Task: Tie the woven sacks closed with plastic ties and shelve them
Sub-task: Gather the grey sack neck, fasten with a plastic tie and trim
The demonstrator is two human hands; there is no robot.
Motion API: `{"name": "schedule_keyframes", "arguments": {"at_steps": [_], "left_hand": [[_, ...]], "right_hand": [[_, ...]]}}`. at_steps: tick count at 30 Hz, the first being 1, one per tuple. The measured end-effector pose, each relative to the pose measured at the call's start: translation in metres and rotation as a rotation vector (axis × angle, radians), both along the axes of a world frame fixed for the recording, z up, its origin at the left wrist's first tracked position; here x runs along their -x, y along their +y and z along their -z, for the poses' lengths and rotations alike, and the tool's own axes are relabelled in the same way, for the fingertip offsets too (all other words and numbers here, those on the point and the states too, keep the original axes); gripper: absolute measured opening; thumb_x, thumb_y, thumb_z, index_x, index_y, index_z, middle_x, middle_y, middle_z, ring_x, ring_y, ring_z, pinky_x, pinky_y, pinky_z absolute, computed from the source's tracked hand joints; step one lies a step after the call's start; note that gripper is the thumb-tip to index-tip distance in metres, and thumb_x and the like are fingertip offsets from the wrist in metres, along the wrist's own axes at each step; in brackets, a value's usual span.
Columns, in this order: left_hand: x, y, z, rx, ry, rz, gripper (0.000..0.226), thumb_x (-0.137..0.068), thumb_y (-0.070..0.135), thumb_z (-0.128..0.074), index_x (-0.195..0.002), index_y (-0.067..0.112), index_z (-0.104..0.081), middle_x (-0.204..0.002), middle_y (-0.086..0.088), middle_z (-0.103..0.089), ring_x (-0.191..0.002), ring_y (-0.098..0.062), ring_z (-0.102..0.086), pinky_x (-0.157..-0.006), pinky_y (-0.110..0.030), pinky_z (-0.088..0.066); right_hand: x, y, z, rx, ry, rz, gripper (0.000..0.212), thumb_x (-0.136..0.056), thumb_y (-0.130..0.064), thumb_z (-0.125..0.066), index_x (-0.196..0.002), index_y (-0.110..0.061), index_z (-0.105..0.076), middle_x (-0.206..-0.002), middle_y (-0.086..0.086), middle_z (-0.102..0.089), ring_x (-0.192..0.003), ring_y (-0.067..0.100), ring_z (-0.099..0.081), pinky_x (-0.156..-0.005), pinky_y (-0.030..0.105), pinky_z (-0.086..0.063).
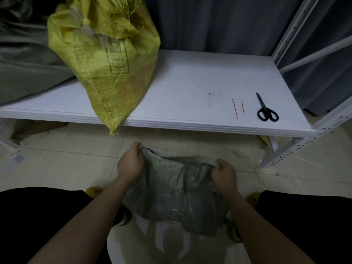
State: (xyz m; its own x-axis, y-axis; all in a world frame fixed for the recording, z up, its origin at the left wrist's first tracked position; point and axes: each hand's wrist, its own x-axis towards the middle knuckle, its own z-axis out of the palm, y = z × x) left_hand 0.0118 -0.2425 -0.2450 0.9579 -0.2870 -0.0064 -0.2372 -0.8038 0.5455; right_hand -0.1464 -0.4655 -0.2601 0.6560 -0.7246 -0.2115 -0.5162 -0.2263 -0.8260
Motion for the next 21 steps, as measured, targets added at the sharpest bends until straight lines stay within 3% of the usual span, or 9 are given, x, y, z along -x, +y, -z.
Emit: {"name": "schedule_keyframes", "arguments": {"at_steps": [2, 5, 10, 12, 14, 15, 18, 21], "left_hand": [[-0.002, -0.005, 0.001, 0.018, 0.054, -0.051, 0.028, -0.100, 0.034, -0.033, -0.094, 0.013, -0.050, -0.091, -0.019, -0.063, -0.086, -0.038, -0.059, -0.066, -0.034, -0.038], [-0.003, -0.020, 0.001, 0.084, 0.148, -0.077, 0.032, -0.101, 0.032, -0.033, -0.083, 0.009, -0.047, -0.094, -0.024, -0.061, -0.092, -0.039, -0.058, -0.070, -0.036, -0.037], [-0.004, -0.029, 0.000, 0.130, 0.225, -0.139, 0.039, -0.102, 0.030, -0.030, -0.083, 0.003, -0.050, -0.100, -0.029, -0.059, -0.099, -0.040, -0.056, -0.078, -0.038, -0.039], [-0.004, -0.028, 0.001, 0.116, 0.249, -0.165, 0.042, -0.102, 0.030, -0.029, -0.091, -0.002, -0.054, -0.106, -0.030, -0.059, -0.104, -0.041, -0.055, -0.083, -0.039, -0.040], [-0.003, -0.031, 0.000, 0.123, 0.280, -0.168, 0.045, -0.102, 0.032, -0.028, -0.096, -0.004, -0.055, -0.111, -0.030, -0.058, -0.106, -0.040, -0.054, -0.085, -0.039, -0.039], [-0.002, -0.034, -0.003, 0.124, 0.297, -0.156, 0.047, -0.102, 0.036, -0.028, -0.098, -0.003, -0.055, -0.112, -0.029, -0.058, -0.107, -0.040, -0.054, -0.086, -0.039, -0.039], [0.003, -0.037, -0.010, 0.132, 0.379, -0.091, 0.057, -0.093, 0.056, -0.038, -0.109, 0.002, -0.048, -0.118, -0.023, -0.057, -0.110, -0.036, -0.054, -0.089, -0.040, -0.040], [0.007, -0.031, -0.015, 0.107, 0.454, 0.018, 0.081, -0.069, 0.067, -0.065, -0.119, 0.011, -0.036, -0.127, -0.015, -0.053, -0.116, -0.035, -0.052, -0.092, -0.040, -0.043]], "right_hand": [[0.006, -0.008, -0.007, -0.111, -0.057, 0.085, 0.025, -0.084, 0.006, -0.046, -0.064, -0.008, -0.043, -0.062, 0.005, -0.042, -0.059, 0.015, -0.038, -0.062, 0.028, -0.034], [0.009, -0.005, -0.013, -0.231, -0.060, 0.082, 0.022, -0.088, 0.006, -0.043, -0.070, -0.007, -0.042, -0.064, 0.006, -0.042, -0.060, 0.015, -0.039, -0.050, 0.017, -0.035], [0.014, -0.003, -0.019, -0.327, -0.101, -0.034, 0.004, -0.090, -0.007, -0.053, -0.093, -0.005, -0.054, -0.083, 0.008, -0.057, -0.081, 0.024, -0.055, -0.065, 0.029, -0.043], [0.019, -0.004, -0.016, -0.209, 0.024, -0.215, 0.027, -0.083, -0.029, -0.068, -0.103, -0.020, -0.052, -0.099, 0.004, -0.059, -0.090, 0.021, -0.057, -0.075, 0.032, -0.049], [0.024, -0.008, -0.010, 0.146, 0.294, -0.389, 0.056, -0.067, -0.058, -0.072, -0.109, -0.032, -0.045, -0.107, -0.006, -0.049, -0.098, 0.015, -0.049, -0.086, 0.036, -0.043], [0.024, -0.008, -0.008, 0.295, 0.372, -0.431, 0.062, -0.066, -0.062, -0.071, -0.111, -0.031, -0.043, -0.108, -0.005, -0.045, -0.100, 0.016, -0.046, -0.088, 0.036, -0.040], [0.019, -0.006, -0.008, 0.357, 0.308, -0.435, 0.044, -0.080, -0.044, -0.066, -0.109, -0.019, -0.044, -0.107, 0.005, -0.048, -0.093, 0.025, -0.054, -0.072, 0.033, -0.042], [0.020, -0.004, -0.007, 0.364, 0.204, -0.470, 0.034, -0.086, -0.035, -0.062, -0.110, -0.015, -0.048, -0.103, 0.007, -0.052, -0.088, 0.028, -0.057, -0.064, 0.031, -0.040]]}}
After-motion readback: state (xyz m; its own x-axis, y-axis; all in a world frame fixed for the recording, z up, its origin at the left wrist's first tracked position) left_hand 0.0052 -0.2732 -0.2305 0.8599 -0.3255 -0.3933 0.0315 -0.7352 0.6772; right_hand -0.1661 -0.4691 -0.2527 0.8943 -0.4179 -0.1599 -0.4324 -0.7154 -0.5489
